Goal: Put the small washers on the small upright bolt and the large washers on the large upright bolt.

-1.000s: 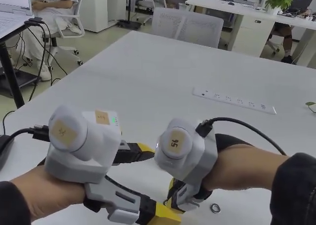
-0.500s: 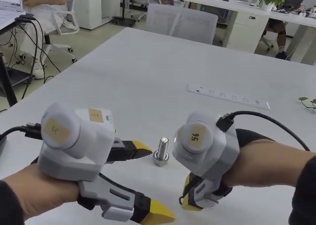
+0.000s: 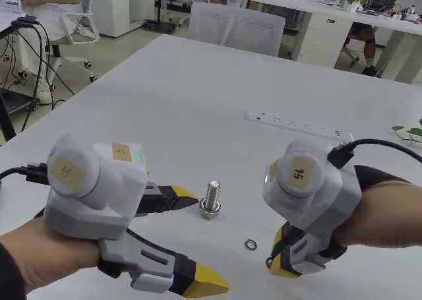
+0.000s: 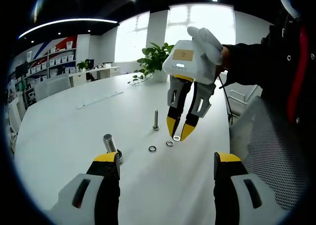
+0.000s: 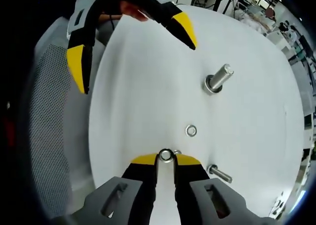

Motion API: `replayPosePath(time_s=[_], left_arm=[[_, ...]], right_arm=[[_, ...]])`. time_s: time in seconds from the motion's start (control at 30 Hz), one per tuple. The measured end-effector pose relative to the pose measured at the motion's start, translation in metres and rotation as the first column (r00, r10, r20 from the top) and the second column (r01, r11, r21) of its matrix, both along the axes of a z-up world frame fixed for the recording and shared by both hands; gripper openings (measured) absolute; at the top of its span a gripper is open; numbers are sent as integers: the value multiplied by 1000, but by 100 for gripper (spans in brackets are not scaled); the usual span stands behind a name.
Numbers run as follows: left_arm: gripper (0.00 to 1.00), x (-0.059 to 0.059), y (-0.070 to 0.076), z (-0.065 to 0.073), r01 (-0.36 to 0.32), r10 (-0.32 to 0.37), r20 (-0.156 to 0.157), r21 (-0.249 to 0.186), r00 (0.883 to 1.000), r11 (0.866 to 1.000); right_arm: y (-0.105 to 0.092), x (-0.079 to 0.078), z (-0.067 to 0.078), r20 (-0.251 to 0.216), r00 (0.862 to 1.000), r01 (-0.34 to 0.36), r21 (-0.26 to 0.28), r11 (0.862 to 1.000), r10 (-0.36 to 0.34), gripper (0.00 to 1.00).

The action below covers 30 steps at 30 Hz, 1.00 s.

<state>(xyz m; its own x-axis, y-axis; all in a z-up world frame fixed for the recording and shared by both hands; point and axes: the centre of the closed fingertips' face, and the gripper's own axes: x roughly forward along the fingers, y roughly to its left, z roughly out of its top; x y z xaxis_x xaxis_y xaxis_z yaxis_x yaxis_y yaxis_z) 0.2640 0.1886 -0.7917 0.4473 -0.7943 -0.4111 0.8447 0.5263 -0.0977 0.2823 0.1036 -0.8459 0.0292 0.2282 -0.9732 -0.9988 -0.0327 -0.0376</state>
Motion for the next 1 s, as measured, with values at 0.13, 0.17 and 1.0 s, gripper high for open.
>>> replayPosePath(time_s=[0.13, 0.17, 1.0], left_arm=[[78, 0, 0, 0, 1, -1, 1, -1, 1000, 1000], [78, 0, 0, 1, 0, 0, 0, -1, 1000, 1000], [78, -1, -3, -1, 10, -10, -8, 6, 1000, 1000]], right_arm=[[-9, 2, 5, 1, 1000, 30, 7, 1000, -30, 13], [-11, 3, 6, 3, 999, 34, 8, 999, -34, 13], [-50, 38, 46, 76, 984, 160, 52, 986, -163, 13]])
